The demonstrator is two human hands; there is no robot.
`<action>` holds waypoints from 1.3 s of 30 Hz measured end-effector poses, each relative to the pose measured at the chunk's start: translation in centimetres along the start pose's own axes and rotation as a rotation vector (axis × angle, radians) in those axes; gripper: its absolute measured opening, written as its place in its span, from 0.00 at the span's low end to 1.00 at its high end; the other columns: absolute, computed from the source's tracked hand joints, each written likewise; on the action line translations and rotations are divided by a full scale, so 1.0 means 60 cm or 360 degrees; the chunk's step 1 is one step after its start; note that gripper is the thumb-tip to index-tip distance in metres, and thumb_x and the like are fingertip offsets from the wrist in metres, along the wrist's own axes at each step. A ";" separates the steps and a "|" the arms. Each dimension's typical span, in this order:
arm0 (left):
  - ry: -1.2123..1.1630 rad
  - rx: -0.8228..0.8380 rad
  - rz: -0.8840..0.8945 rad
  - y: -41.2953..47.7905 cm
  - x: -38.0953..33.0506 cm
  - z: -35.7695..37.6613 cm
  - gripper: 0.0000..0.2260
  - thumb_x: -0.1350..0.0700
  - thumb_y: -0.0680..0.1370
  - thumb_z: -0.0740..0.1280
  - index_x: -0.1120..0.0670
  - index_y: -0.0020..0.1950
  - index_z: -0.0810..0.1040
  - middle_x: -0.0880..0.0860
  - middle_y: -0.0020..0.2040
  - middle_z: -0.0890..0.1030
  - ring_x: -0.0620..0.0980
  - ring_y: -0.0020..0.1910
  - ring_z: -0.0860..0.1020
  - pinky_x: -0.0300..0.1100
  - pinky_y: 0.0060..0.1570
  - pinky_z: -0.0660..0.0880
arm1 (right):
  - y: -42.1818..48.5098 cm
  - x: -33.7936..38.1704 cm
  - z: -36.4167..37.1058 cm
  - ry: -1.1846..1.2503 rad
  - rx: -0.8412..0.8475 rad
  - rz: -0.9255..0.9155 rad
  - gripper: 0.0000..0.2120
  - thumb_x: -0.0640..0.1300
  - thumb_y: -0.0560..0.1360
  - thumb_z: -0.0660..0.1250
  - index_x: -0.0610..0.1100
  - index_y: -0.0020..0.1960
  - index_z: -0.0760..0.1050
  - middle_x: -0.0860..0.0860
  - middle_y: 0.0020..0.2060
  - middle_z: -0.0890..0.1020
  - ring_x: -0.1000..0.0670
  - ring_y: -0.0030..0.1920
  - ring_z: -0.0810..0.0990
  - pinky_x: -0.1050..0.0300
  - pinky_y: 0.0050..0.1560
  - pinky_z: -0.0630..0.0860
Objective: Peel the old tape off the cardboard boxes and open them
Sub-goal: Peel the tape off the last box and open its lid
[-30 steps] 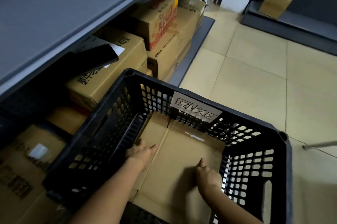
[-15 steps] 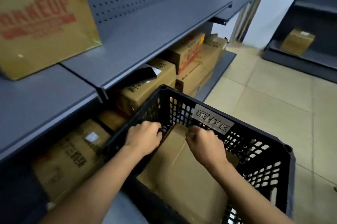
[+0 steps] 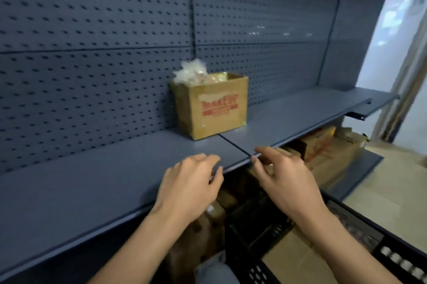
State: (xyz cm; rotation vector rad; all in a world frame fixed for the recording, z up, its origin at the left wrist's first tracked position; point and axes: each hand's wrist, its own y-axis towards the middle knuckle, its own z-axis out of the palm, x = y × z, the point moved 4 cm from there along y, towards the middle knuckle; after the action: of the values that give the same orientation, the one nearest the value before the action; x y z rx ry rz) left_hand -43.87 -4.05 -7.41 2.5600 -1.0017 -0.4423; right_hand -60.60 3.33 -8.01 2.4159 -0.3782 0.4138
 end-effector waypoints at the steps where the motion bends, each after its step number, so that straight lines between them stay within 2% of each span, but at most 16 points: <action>1: 0.0016 -0.0072 -0.0046 -0.018 0.024 -0.025 0.16 0.45 0.83 0.56 0.45 0.68 0.74 0.44 0.62 0.78 0.48 0.62 0.76 0.47 0.53 0.77 | 0.002 0.033 0.003 0.0024 0.0001 -0.0062 0.17 0.56 0.79 0.63 0.50 0.63 0.79 0.52 0.53 0.84 0.48 0.53 0.82 0.52 0.45 0.78; 2: 0.0021 -0.0145 -0.0096 -0.037 0.047 -0.049 0.15 0.46 0.83 0.57 0.46 0.67 0.76 0.45 0.61 0.79 0.49 0.62 0.75 0.48 0.54 0.77 | 0.004 0.065 0.007 0.0050 0.0020 -0.0118 0.17 0.56 0.79 0.63 0.50 0.63 0.79 0.53 0.54 0.83 0.48 0.54 0.82 0.52 0.46 0.78; 6: 0.0123 -0.0358 -0.0308 -0.114 0.147 -0.123 0.15 0.48 0.78 0.61 0.53 0.56 0.83 0.51 0.51 0.83 0.55 0.54 0.79 0.50 0.48 0.79 | 0.003 0.186 0.040 0.0151 0.0137 -0.0328 0.20 0.58 0.79 0.61 0.50 0.65 0.77 0.52 0.56 0.82 0.47 0.57 0.80 0.49 0.50 0.79; 12: 0.0303 -0.0460 -0.0617 -0.240 0.274 -0.219 0.16 0.48 0.81 0.61 0.53 0.66 0.78 0.50 0.60 0.80 0.53 0.63 0.74 0.49 0.60 0.73 | -0.020 0.371 0.098 0.0250 0.0340 -0.0663 0.23 0.59 0.79 0.58 0.49 0.67 0.76 0.51 0.59 0.81 0.47 0.59 0.79 0.49 0.52 0.79; 19: 0.0437 -0.0593 -0.0945 -0.379 0.397 -0.330 0.15 0.49 0.80 0.62 0.53 0.64 0.78 0.51 0.57 0.80 0.55 0.61 0.73 0.52 0.56 0.75 | -0.061 0.581 0.151 0.0370 0.0539 -0.0948 0.24 0.58 0.81 0.58 0.51 0.74 0.66 0.50 0.63 0.77 0.46 0.61 0.77 0.47 0.54 0.78; 22: 0.0496 -0.0729 -0.1068 -0.436 0.445 -0.376 0.13 0.52 0.79 0.65 0.56 0.60 0.81 0.54 0.52 0.81 0.58 0.56 0.74 0.54 0.54 0.76 | -0.081 0.662 0.172 0.0445 0.0668 -0.1033 0.25 0.59 0.82 0.57 0.51 0.75 0.65 0.49 0.65 0.76 0.46 0.62 0.76 0.47 0.56 0.77; 24: 0.0547 -0.0800 -0.1158 -0.474 0.480 -0.398 0.13 0.52 0.78 0.66 0.56 0.59 0.82 0.56 0.52 0.82 0.60 0.55 0.74 0.54 0.55 0.75 | -0.096 0.709 0.190 0.0487 0.0747 -0.1073 0.25 0.60 0.81 0.57 0.51 0.75 0.65 0.49 0.65 0.76 0.46 0.63 0.75 0.47 0.57 0.76; 27: 0.0579 -0.0788 -0.1358 -0.528 0.535 -0.422 0.17 0.47 0.78 0.62 0.55 0.60 0.82 0.57 0.57 0.80 0.61 0.59 0.73 0.56 0.59 0.73 | -0.118 0.772 0.227 0.0581 0.0944 -0.1025 0.27 0.62 0.81 0.57 0.50 0.75 0.65 0.47 0.66 0.75 0.44 0.66 0.73 0.47 0.61 0.74; 29: 0.0546 -0.0722 -0.1538 -0.561 0.579 -0.435 0.21 0.43 0.77 0.61 0.53 0.63 0.80 0.58 0.61 0.79 0.63 0.62 0.72 0.56 0.62 0.71 | -0.127 0.806 0.252 0.0758 0.1158 -0.0854 0.29 0.61 0.81 0.59 0.48 0.76 0.63 0.47 0.69 0.73 0.43 0.71 0.69 0.48 0.66 0.69; 31: 0.0517 -0.0661 -0.1679 -0.592 0.627 -0.451 0.30 0.37 0.72 0.56 0.53 0.65 0.79 0.60 0.62 0.78 0.65 0.63 0.72 0.57 0.64 0.69 | -0.131 0.837 0.278 0.0941 0.1379 -0.0607 0.31 0.60 0.81 0.59 0.44 0.77 0.60 0.46 0.73 0.70 0.43 0.74 0.65 0.51 0.69 0.65; 34: 0.0466 -0.0502 -0.1945 -0.634 0.700 -0.467 0.35 0.34 0.70 0.54 0.51 0.70 0.73 0.62 0.66 0.74 0.66 0.67 0.69 0.57 0.67 0.66 | -0.138 0.873 0.320 0.0980 0.1534 -0.0423 0.40 0.65 0.78 0.60 0.42 0.80 0.52 0.45 0.76 0.66 0.43 0.75 0.64 0.48 0.74 0.63; 36: 0.0384 -0.0404 -0.2078 -0.652 0.731 -0.466 0.34 0.32 0.74 0.58 0.51 0.74 0.69 0.63 0.68 0.72 0.66 0.69 0.67 0.57 0.68 0.65 | -0.142 0.885 0.344 0.1036 0.1553 -0.0392 0.41 0.67 0.74 0.63 0.43 0.78 0.57 0.46 0.72 0.72 0.43 0.71 0.70 0.45 0.71 0.67; 39: 0.0122 -0.0367 -0.2144 -0.660 0.747 -0.453 0.38 0.30 0.72 0.59 0.51 0.75 0.66 0.64 0.68 0.72 0.67 0.68 0.68 0.55 0.67 0.67 | -0.150 0.888 0.359 0.1112 0.1629 -0.0355 0.33 0.64 0.76 0.64 0.46 0.74 0.66 0.49 0.67 0.77 0.45 0.66 0.75 0.48 0.67 0.71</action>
State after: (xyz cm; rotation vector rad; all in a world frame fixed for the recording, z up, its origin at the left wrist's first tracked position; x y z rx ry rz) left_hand 21.83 -2.36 -7.41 2.6095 0.8953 -0.6819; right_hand -4.62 -12.52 -8.40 2.9313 0.5470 1.5737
